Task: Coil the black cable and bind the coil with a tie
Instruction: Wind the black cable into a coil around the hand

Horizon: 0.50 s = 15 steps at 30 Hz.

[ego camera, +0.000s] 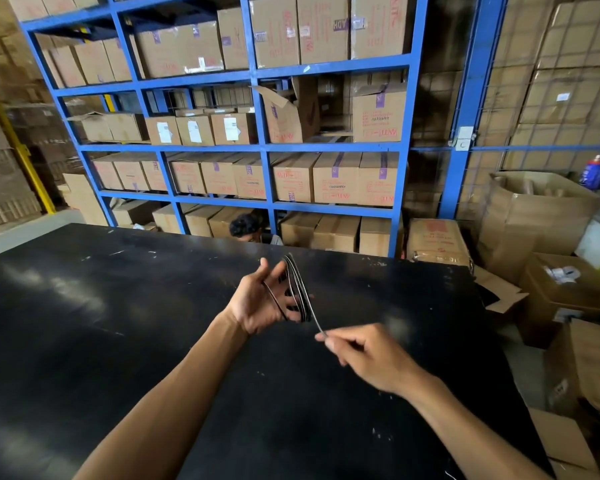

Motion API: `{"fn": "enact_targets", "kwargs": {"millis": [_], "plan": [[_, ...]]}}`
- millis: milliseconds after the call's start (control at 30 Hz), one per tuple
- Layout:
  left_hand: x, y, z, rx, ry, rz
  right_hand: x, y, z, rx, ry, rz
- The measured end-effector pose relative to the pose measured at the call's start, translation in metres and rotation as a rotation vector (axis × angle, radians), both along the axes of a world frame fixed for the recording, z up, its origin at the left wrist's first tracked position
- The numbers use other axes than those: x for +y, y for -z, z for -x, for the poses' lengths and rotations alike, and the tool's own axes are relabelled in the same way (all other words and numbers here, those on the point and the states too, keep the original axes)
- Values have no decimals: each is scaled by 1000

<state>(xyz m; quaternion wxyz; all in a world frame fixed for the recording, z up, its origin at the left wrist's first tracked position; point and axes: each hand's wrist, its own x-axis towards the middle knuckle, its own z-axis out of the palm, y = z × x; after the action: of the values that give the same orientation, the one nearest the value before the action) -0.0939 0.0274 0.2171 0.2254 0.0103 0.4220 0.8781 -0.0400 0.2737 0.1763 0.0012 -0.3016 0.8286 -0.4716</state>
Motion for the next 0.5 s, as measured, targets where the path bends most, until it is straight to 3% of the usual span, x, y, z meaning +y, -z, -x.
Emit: {"fn": "enact_targets", "kwargs": {"millis": [233,400,500], "plan": [[7,-23,-9,102,225,-93,0,42,10,-307,-61,-38],[18,-29,-29,128,561,-108,8,27,30,-247,-3,-210],[25,-25,-37,109,793,12,11,-7,52,-144,80,-364]]}}
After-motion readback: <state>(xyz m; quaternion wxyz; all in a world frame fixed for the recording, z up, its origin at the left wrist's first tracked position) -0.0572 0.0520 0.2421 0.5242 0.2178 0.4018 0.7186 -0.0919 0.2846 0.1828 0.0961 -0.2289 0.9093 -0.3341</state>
